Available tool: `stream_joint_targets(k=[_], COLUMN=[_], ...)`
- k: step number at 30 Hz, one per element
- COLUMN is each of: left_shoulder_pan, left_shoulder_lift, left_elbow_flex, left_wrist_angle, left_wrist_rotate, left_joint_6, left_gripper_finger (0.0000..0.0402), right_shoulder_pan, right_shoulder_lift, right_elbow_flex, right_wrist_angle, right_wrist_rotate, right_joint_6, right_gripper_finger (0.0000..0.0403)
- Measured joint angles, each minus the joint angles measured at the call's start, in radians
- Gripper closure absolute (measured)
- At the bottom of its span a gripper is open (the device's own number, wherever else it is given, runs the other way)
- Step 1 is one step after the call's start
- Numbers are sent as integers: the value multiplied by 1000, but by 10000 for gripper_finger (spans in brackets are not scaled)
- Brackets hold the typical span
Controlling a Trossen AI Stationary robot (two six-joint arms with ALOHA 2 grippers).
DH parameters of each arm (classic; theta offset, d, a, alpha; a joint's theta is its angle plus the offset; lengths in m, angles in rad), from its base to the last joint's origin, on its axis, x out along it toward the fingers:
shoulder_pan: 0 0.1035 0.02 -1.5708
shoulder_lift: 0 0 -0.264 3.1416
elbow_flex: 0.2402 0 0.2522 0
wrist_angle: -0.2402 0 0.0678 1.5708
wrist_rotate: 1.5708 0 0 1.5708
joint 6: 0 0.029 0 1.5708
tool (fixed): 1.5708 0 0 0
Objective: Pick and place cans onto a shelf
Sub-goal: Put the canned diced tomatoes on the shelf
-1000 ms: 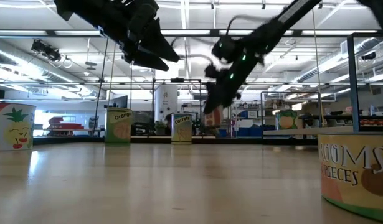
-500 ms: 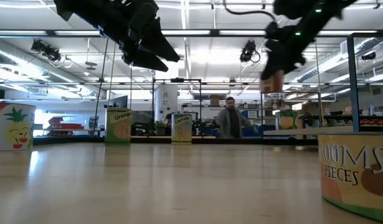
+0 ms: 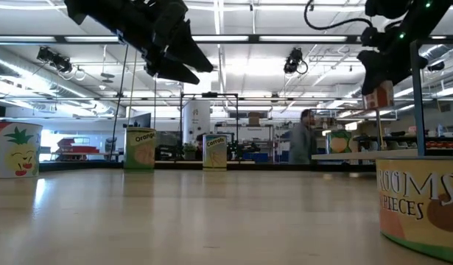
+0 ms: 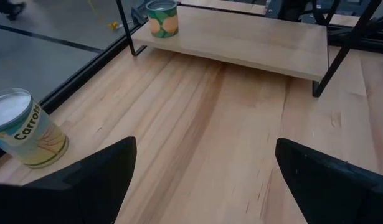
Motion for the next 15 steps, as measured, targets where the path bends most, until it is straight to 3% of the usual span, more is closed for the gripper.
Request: stream_joint_targets(k=[5, 15], left_shoulder_pan=[0, -1], left_shoulder_lift=[0, 0], left_elbow_flex=[0, 0], left_wrist_angle=[8, 11], left_wrist_rotate=[0, 3], left_joint_6=[0, -1], left_gripper_finger=[13, 13], right_shoulder_pan=[-98, -311], right_shoulder_lift=[34, 124], right_elbow_flex=[-28, -241], right_wrist_angle=[46, 449], right_wrist_rotate=[41, 6], right_joint_6=[34, 25], right_gripper_finger=[116, 116])
